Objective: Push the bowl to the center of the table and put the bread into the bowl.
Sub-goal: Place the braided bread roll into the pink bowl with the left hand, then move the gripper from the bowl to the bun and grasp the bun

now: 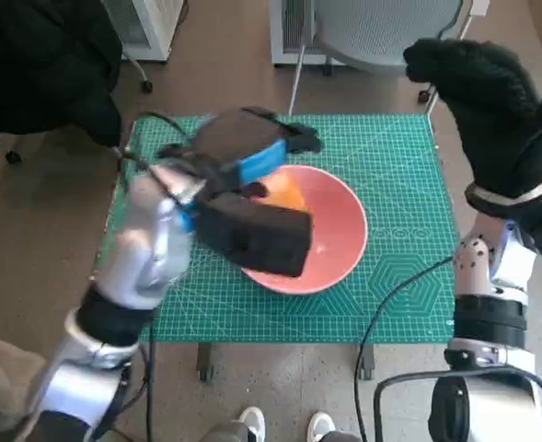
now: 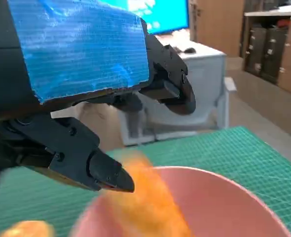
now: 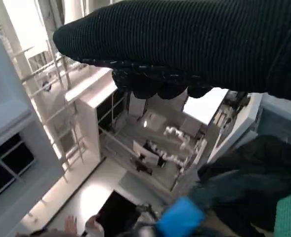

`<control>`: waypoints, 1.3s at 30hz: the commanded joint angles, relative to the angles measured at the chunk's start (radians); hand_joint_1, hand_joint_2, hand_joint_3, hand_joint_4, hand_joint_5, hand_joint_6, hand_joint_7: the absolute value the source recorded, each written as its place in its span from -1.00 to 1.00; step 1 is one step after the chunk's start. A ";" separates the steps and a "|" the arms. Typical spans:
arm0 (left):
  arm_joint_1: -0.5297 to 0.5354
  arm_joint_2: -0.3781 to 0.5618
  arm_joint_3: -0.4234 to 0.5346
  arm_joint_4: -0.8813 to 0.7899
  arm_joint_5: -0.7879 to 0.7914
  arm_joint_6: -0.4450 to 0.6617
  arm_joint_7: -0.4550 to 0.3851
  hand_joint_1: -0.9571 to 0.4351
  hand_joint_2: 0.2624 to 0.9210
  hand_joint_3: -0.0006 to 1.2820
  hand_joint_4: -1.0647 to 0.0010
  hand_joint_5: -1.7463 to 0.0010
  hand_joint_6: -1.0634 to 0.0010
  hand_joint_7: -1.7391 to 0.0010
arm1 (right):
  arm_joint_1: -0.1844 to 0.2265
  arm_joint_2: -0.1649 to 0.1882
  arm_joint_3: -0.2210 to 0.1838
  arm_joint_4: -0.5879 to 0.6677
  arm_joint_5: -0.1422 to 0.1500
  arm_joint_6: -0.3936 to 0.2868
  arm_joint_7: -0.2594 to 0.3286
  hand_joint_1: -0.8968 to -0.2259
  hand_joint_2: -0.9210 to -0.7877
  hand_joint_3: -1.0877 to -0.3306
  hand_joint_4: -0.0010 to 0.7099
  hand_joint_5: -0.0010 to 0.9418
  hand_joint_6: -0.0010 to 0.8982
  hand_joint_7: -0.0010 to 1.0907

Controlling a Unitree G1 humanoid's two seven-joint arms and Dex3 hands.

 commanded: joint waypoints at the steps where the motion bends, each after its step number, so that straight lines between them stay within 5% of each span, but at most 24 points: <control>1: -0.044 -0.001 -0.008 0.052 -0.021 -0.037 0.054 0.11 0.84 -1.00 0.34 1.00 0.09 0.86 | 0.029 -0.008 0.000 0.022 -0.010 -0.002 -0.005 -0.50 -1.00 -0.11 -0.38 -0.98 -0.40 -0.99; 19: -0.026 0.054 0.024 0.032 -0.090 -0.053 0.064 0.12 0.82 -1.00 0.35 1.00 0.06 0.91 | 0.027 -0.008 0.004 0.025 -0.009 -0.006 -0.007 -0.48 -1.00 -0.11 -0.38 -0.99 -0.40 -0.99; 39: 0.165 0.271 0.202 -0.322 -0.141 0.008 0.018 0.05 0.78 -1.00 0.43 1.00 0.12 0.98 | 0.027 -0.002 0.012 0.030 -0.010 -0.014 -0.007 -0.48 -1.00 -0.11 -0.38 -0.99 -0.40 -0.99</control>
